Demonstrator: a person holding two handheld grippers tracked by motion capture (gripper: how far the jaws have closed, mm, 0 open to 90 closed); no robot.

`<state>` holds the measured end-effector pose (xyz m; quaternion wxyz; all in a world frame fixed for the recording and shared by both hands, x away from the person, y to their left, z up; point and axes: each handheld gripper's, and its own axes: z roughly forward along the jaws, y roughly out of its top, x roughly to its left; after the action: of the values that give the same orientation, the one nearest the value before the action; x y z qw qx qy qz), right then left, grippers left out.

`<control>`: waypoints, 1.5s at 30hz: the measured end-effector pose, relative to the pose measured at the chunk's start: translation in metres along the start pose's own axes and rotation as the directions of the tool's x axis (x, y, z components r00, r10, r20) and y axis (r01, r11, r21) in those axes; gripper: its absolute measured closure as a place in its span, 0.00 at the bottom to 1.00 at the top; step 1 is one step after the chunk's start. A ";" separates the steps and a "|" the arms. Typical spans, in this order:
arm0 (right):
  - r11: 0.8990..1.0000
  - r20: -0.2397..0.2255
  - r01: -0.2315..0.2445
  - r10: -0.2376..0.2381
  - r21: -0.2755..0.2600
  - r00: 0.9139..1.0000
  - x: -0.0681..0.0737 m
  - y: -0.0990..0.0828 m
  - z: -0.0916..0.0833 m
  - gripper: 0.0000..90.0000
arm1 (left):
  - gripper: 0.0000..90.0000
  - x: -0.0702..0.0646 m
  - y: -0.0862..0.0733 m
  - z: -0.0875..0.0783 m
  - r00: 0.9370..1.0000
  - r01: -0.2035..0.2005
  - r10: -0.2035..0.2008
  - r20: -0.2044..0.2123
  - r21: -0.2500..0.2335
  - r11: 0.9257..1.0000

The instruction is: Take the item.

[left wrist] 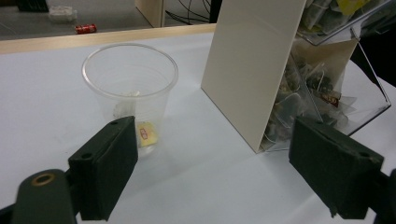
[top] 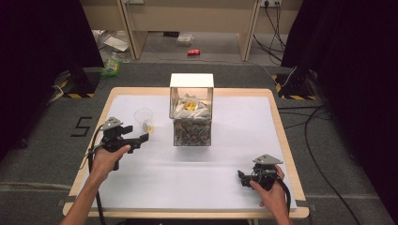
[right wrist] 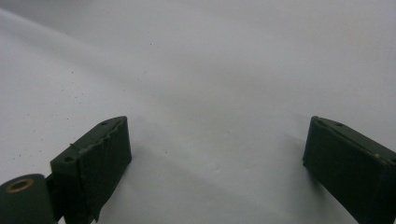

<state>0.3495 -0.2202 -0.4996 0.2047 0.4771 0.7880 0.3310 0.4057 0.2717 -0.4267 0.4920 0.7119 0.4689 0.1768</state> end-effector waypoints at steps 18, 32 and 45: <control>1.000 0.000 0.000 0.000 0.000 1.000 0.000 0.000 0.000 0.09 | 0.17 -0.002 -0.020 0.001 1.000 -0.011 0.011 -0.001 0.009 1.000; 1.000 0.000 0.000 0.000 0.000 1.000 0.000 0.000 0.000 0.09 | 0.17 -0.006 -0.037 -0.001 1.000 -0.018 0.018 0.012 0.016 1.000; 1.000 0.000 0.000 0.000 0.000 1.000 0.000 0.000 0.000 0.09 | 0.17 -0.011 -0.053 0.000 0.999 -0.023 0.023 0.025 0.030 0.999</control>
<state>0.3494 -0.2202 -0.4996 0.2048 0.4771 0.7880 0.3310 0.3741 0.2670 -0.4704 0.4849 0.7266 0.4573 0.1669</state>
